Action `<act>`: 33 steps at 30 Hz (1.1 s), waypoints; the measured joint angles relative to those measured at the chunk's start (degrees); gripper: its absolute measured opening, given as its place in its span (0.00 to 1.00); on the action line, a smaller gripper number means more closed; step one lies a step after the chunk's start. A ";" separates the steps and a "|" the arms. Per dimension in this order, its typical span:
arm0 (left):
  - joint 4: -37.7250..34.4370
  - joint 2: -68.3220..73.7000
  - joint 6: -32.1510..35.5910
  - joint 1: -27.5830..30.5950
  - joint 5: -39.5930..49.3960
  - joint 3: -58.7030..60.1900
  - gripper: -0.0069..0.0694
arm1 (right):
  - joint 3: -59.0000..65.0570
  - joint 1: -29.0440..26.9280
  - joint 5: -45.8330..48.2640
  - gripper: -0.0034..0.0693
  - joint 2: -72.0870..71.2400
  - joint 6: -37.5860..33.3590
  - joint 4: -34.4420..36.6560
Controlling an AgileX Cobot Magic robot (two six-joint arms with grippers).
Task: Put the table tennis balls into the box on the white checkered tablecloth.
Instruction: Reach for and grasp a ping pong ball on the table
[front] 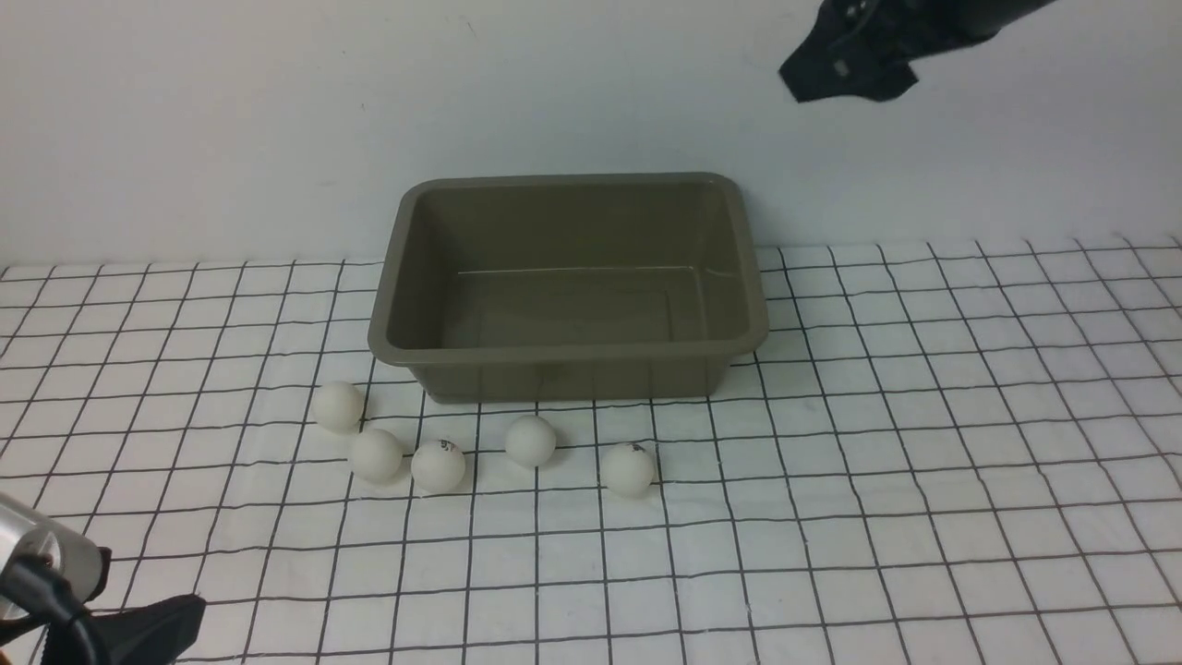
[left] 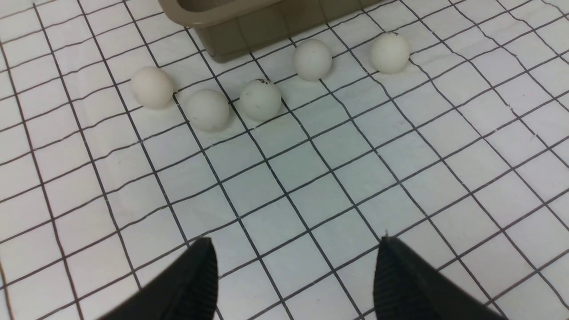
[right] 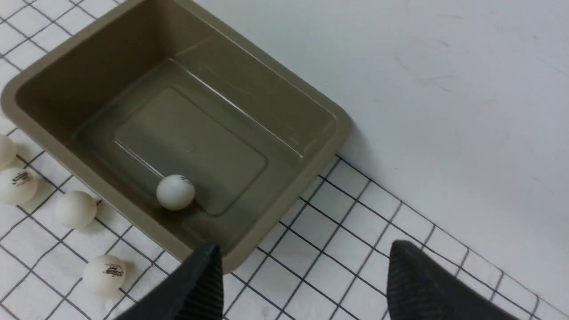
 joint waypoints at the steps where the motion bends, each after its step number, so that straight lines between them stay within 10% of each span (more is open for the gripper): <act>1: 0.00 0.00 0.00 0.00 0.00 0.00 0.65 | 0.11 -2.11 0.64 0.66 -0.65 0.41 0.88; 12: 0.00 0.00 0.00 0.00 0.00 0.00 0.65 | 9.65 -7.97 6.58 0.65 -3.70 -2.21 13.91; 33: 0.00 0.00 -0.16 0.00 -0.06 0.00 0.65 | 38.71 16.49 -26.07 0.65 -1.20 -5.01 16.84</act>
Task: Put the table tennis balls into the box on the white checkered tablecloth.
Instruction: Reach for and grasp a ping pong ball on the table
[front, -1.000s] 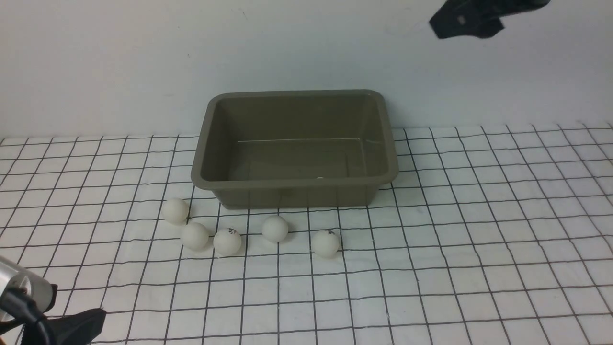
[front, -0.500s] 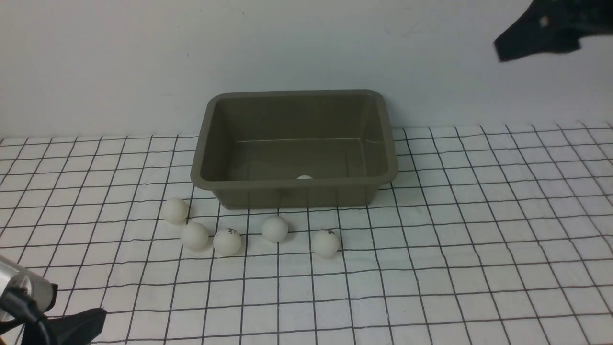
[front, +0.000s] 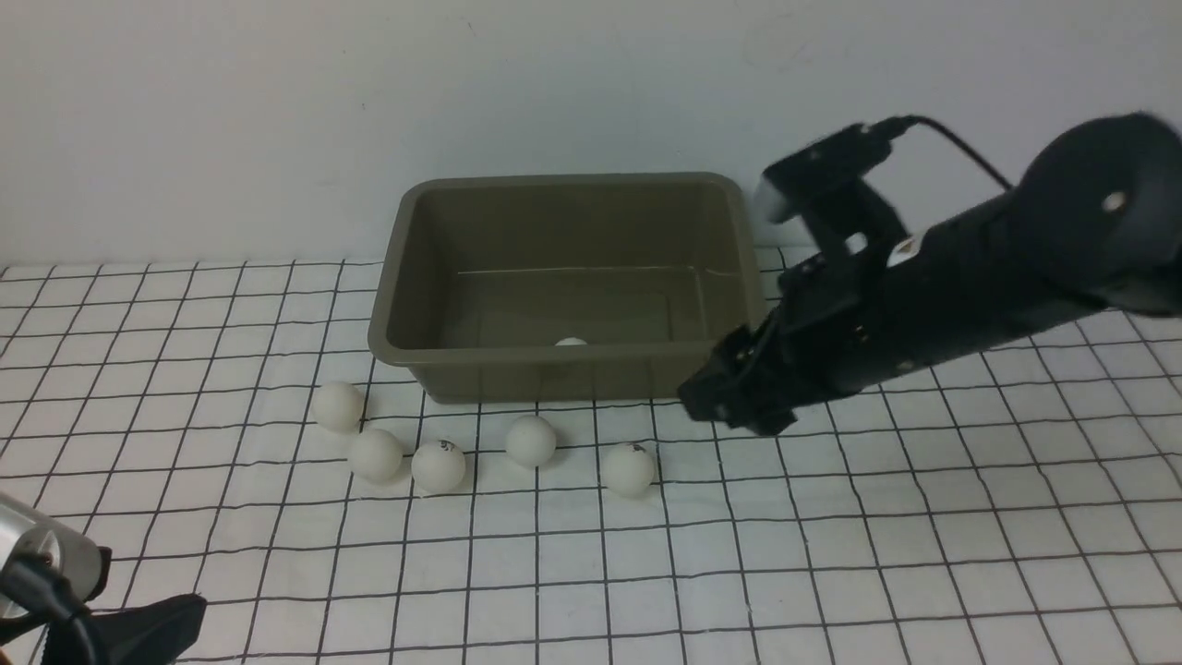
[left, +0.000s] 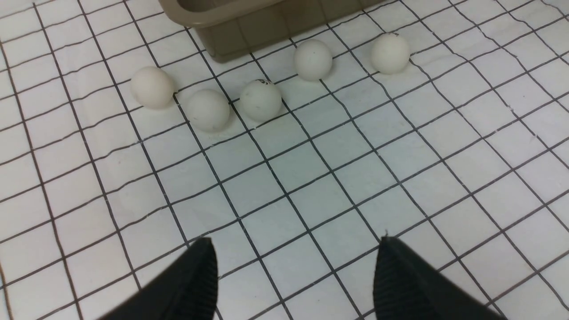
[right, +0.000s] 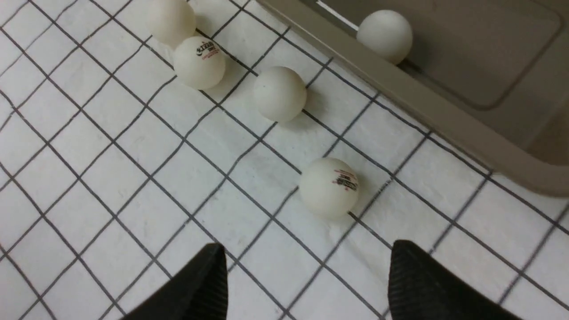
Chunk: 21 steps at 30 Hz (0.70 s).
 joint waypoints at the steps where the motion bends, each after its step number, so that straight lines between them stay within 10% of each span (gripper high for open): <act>1: 0.00 0.00 0.00 0.00 0.05 0.00 0.65 | 0.00 0.70 -0.76 0.65 0.60 0.57 -0.08; 21: 1.15 0.00 0.00 0.00 0.33 0.00 0.65 | -0.05 4.05 -15.93 0.65 17.88 5.79 -0.26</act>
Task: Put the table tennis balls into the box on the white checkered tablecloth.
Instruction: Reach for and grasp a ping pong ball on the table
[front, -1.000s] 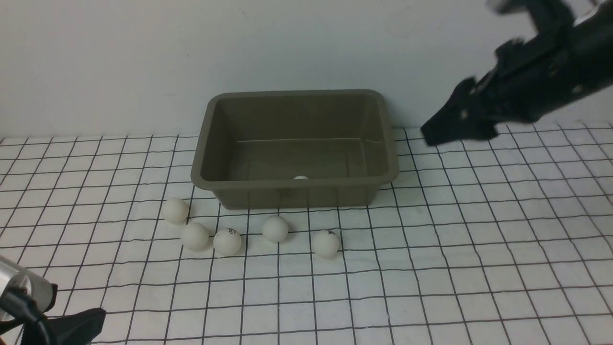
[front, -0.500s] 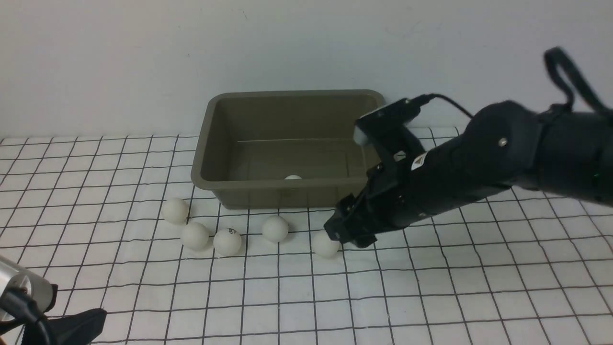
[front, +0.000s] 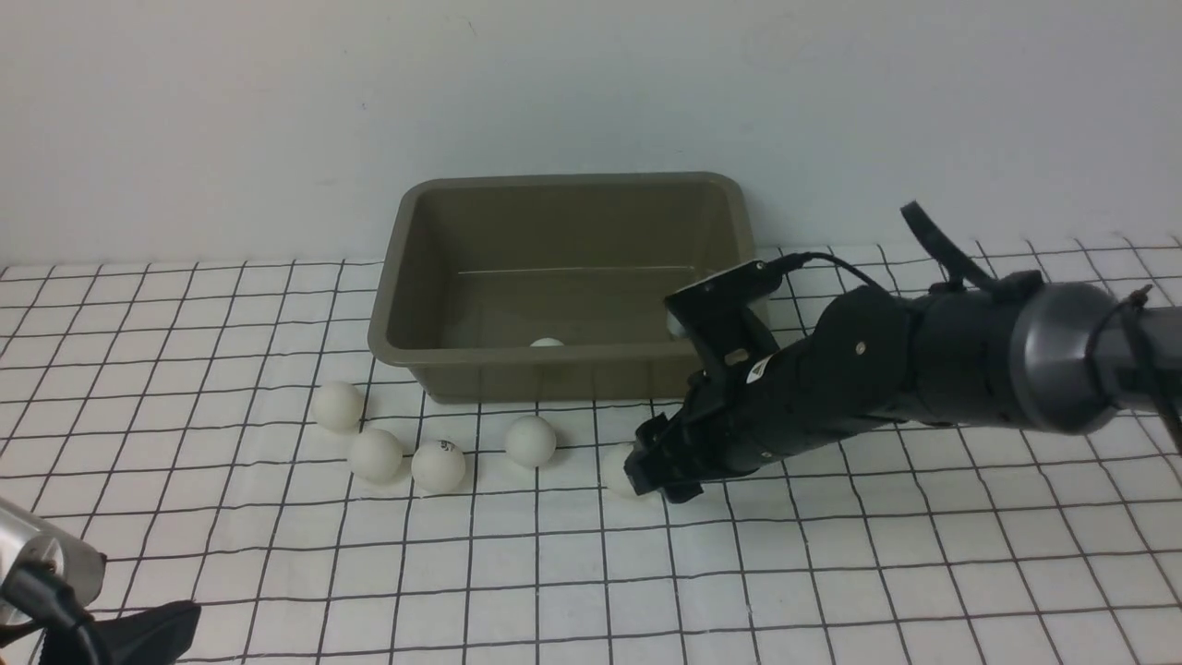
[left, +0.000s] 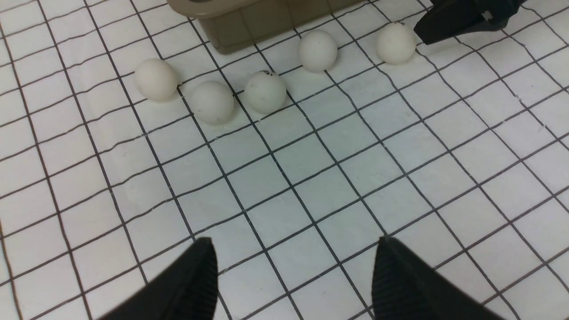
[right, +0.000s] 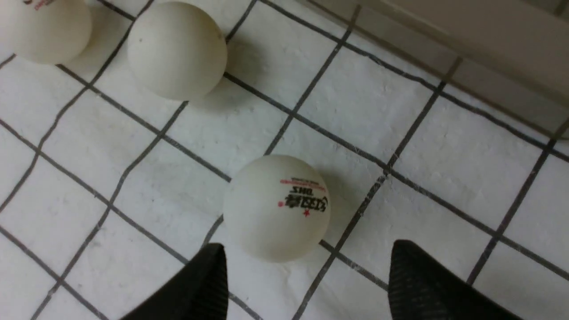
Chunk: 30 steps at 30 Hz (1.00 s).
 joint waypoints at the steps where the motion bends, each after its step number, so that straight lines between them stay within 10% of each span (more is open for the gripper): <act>1: 0.00 0.00 0.00 0.00 0.00 0.00 0.65 | -0.07 0.00 -0.16 0.65 0.20 -0.08 0.12; 30: 0.00 0.00 0.00 0.00 -0.20 0.00 0.65 | -6.38 0.55 2.69 0.60 8.08 -5.51 4.46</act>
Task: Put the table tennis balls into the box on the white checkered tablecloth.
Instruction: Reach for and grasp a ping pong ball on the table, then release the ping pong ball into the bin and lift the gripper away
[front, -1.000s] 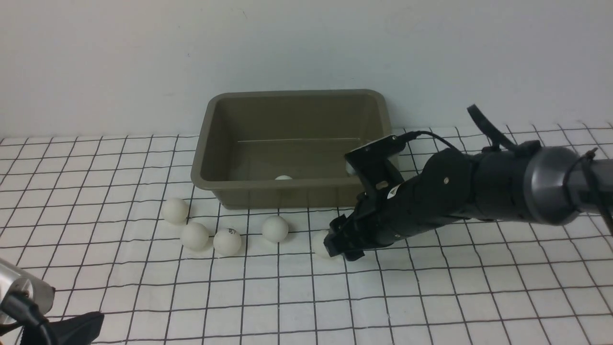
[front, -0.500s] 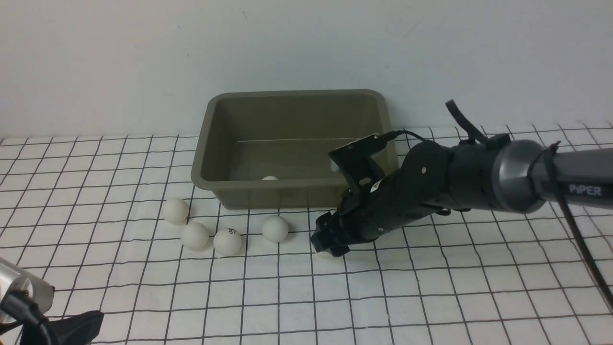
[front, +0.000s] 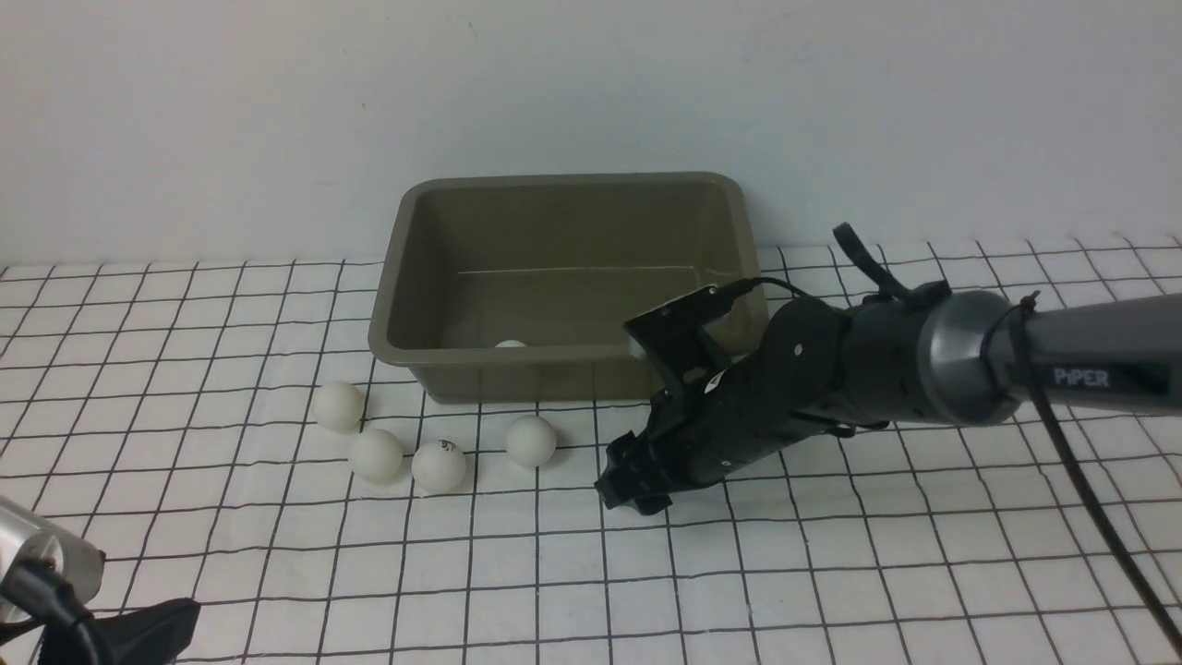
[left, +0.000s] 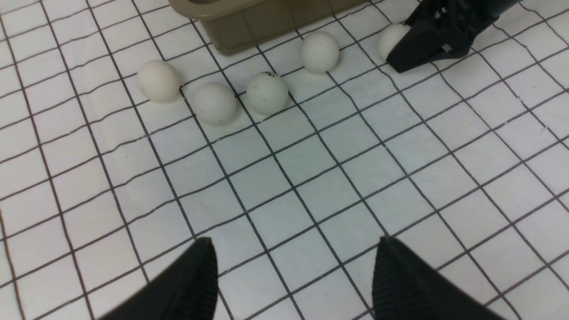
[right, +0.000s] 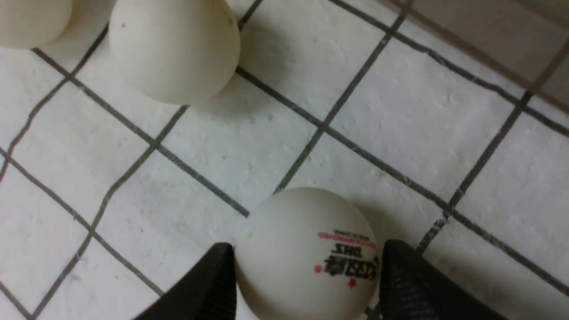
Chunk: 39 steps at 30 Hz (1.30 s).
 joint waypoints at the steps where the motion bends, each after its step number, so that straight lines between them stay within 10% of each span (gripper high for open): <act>1: 0.00 0.00 0.00 0.00 0.00 0.00 0.65 | 0.00 0.00 -0.31 0.56 0.00 -0.12 0.13; 23: 0.29 0.00 0.00 0.00 -0.01 0.00 0.65 | -2.52 -0.07 7.52 0.54 -16.19 -1.89 -10.38; 39: 0.29 0.00 0.00 0.00 0.21 0.00 0.65 | -20.70 -10.41 12.24 0.54 0.05 -3.90 -6.68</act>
